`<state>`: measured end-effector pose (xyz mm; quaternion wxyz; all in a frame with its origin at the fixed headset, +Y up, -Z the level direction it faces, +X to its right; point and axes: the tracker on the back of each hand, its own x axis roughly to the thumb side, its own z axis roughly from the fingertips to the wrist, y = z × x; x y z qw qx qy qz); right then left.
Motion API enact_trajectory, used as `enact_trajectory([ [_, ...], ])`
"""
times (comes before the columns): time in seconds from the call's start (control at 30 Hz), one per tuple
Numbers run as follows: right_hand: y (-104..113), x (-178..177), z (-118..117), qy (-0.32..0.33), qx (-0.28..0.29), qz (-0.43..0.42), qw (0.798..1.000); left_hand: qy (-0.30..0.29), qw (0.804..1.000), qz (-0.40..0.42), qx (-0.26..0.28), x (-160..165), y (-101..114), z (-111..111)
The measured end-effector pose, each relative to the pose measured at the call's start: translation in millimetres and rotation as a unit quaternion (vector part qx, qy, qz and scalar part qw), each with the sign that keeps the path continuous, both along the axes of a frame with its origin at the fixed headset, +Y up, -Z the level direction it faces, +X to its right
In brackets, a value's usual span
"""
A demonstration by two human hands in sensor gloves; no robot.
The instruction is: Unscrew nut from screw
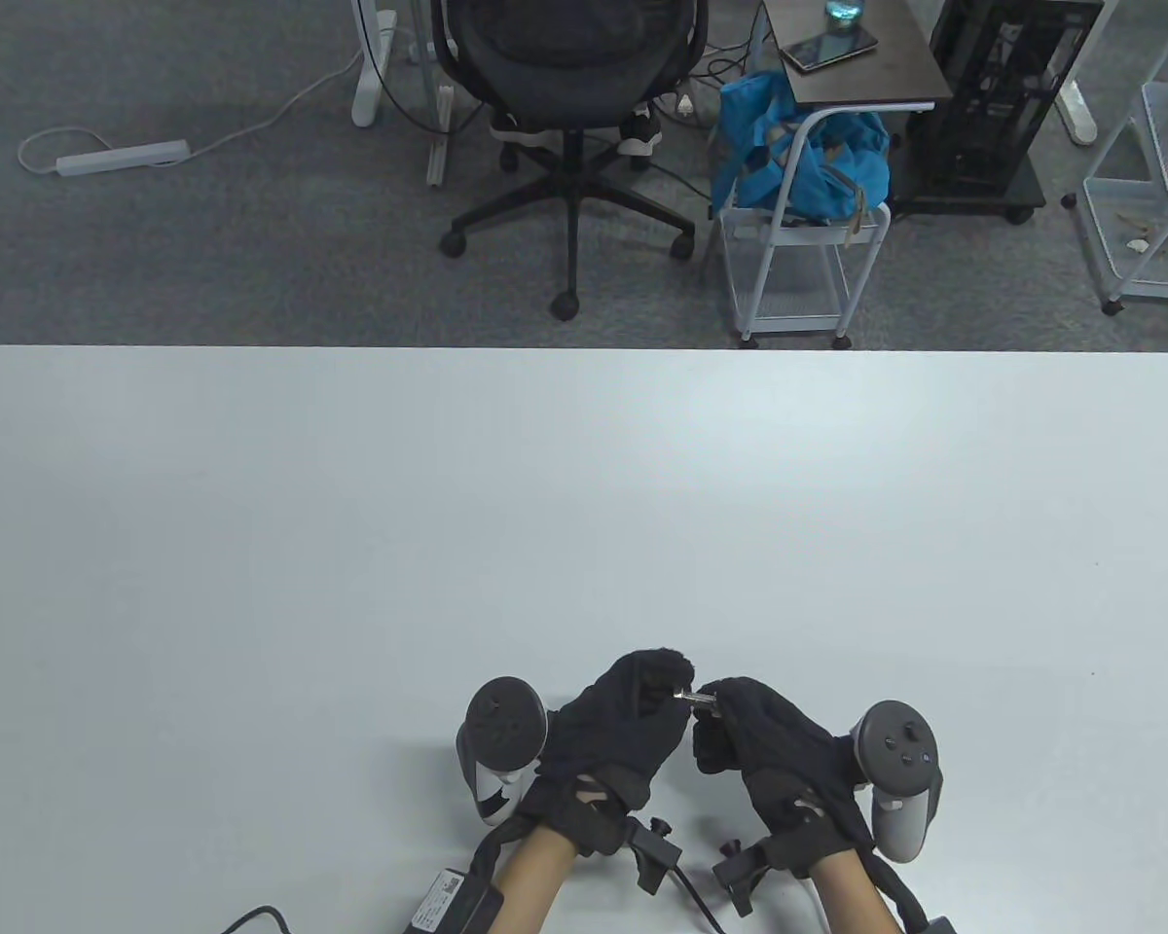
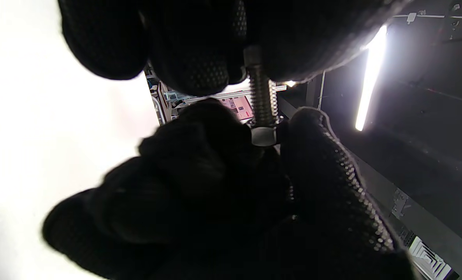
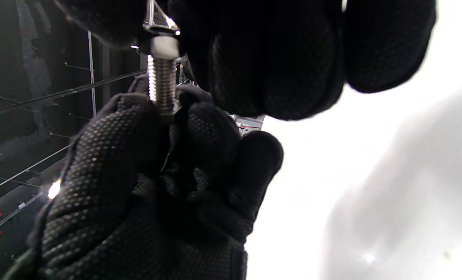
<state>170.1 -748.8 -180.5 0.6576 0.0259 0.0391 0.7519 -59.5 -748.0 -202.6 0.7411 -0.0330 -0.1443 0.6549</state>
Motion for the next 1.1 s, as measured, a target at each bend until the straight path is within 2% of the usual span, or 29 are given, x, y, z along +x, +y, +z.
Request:
enact_trajectory([
  [0.47, 11, -3, 0, 0.006, 0.072, 0.008, 0.997, 0.011, 1.0, 0.005, -0.015, -2, -1, 1],
  [1.1, 12, 0, 2, -0.008, 0.102, 0.027, 0.994, 0.011, 1.0, 0.011, -0.024, -2, -2, -1],
])
